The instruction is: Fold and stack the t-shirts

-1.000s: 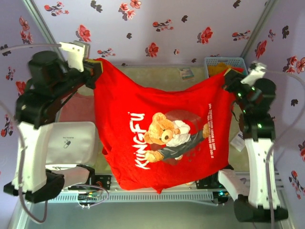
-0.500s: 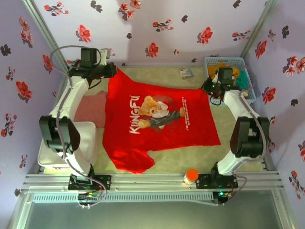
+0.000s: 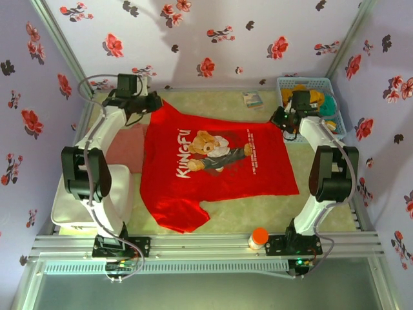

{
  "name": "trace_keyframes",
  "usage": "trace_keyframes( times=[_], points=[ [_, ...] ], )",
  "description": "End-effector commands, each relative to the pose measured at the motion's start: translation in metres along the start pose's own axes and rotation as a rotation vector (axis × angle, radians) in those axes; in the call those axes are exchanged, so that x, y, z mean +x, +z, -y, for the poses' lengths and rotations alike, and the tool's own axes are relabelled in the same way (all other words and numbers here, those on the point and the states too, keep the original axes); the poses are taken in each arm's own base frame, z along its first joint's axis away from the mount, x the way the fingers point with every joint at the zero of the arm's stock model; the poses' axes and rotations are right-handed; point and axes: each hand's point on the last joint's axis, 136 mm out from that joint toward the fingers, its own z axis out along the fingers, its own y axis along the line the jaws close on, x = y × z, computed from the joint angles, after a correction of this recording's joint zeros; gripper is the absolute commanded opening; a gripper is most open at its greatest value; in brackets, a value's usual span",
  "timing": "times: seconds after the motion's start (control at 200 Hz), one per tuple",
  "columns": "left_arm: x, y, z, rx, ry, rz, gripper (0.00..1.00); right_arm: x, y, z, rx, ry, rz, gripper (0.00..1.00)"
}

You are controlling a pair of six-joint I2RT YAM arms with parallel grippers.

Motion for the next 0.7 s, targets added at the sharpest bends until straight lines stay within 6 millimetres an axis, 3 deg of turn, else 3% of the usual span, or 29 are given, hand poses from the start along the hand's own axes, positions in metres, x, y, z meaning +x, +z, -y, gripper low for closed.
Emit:
trace_keyframes(
  times=[0.0,0.245,0.465,0.695],
  points=[
    [0.017,-0.024,0.007,0.031,-0.112,-0.027,0.0,0.019,-0.001,0.02,0.071,0.0,-0.068,0.0],
    [0.074,-0.051,0.006,0.034,-0.293,-0.133,0.0,0.046,-0.004,0.041,0.131,0.028,-0.121,0.0],
    [0.107,-0.074,0.005,0.041,-0.399,-0.147,0.0,0.061,0.001,0.059,0.193,0.048,-0.161,0.0],
    [0.142,-0.076,-0.005,0.039,-0.493,-0.155,0.0,0.067,0.004,0.057,0.167,0.06,-0.167,0.0]
  ],
)
